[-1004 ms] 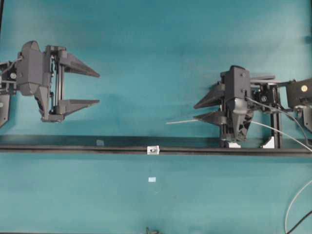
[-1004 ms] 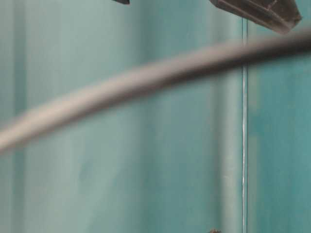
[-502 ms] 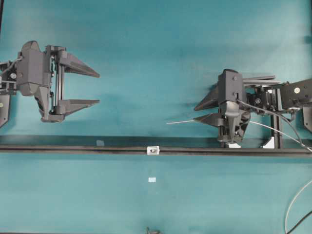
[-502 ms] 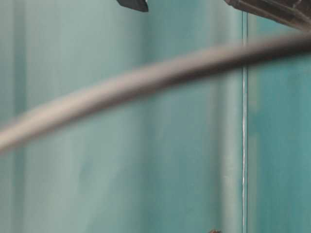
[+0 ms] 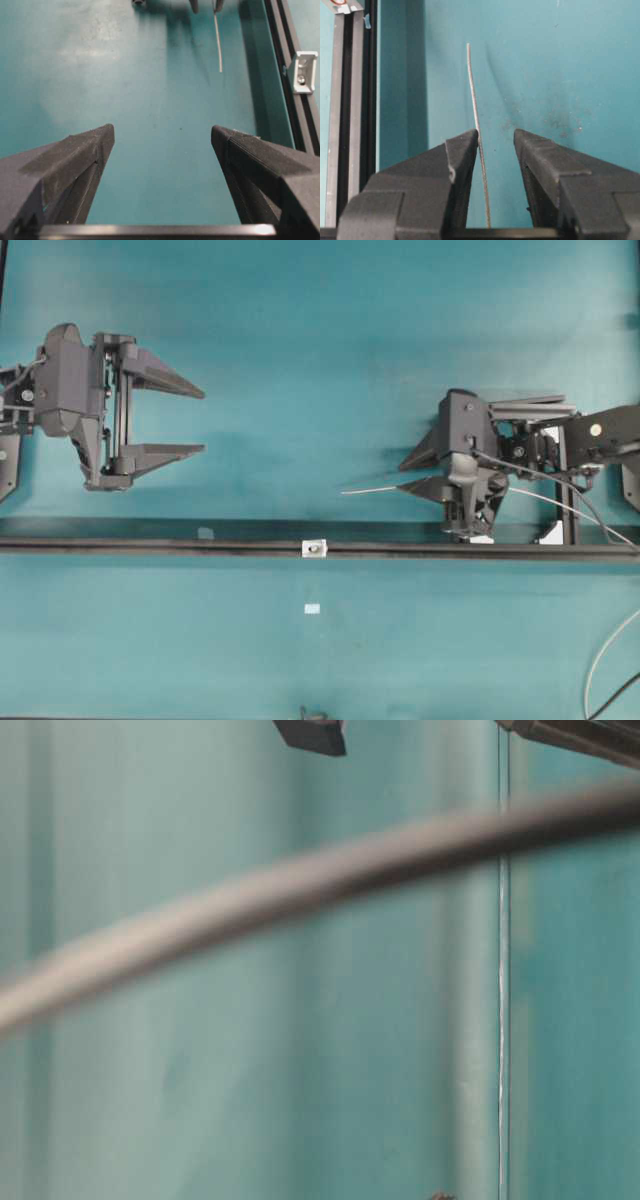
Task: Insert the wire through the hole in the metal fitting marked with a red label.
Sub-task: 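Lower the open right gripper around the white wire near the fixture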
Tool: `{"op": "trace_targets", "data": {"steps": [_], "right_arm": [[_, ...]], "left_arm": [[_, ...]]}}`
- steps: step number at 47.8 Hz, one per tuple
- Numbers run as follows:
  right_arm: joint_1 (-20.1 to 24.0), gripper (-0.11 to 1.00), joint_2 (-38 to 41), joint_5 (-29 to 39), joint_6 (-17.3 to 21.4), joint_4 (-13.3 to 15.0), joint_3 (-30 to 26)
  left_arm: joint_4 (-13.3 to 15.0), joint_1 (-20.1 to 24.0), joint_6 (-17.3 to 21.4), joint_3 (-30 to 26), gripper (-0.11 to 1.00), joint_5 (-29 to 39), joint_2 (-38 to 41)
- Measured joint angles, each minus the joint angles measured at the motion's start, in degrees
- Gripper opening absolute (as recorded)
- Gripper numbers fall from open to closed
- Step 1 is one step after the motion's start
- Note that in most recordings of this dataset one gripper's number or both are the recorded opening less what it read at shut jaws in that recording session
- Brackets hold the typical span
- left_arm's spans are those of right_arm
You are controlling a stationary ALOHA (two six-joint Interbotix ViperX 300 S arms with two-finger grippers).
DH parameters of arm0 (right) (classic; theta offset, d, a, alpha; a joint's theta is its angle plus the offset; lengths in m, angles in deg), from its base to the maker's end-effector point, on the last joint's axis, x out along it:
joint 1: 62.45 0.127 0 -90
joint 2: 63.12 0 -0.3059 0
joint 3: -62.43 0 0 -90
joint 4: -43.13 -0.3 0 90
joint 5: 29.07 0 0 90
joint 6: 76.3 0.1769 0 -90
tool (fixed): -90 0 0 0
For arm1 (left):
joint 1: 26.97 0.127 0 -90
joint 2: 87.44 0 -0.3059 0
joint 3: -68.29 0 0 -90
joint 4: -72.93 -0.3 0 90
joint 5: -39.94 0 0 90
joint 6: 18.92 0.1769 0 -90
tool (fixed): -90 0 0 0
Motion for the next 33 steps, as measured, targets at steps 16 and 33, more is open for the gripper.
{"op": "trace_targets", "data": {"steps": [16,33], "right_arm": [[0.1,0.45,1.3,-1.2,0.1,0.0,-1.1],[0.1,0.45,3.2,-2.6,0.0,0.1,-1.6]], "left_arm": [[0.0,0.0,0.0,0.1,0.62,0.1,0.0],[-0.1,0.0,0.0,0.4,0.62,0.0,0.0]]}}
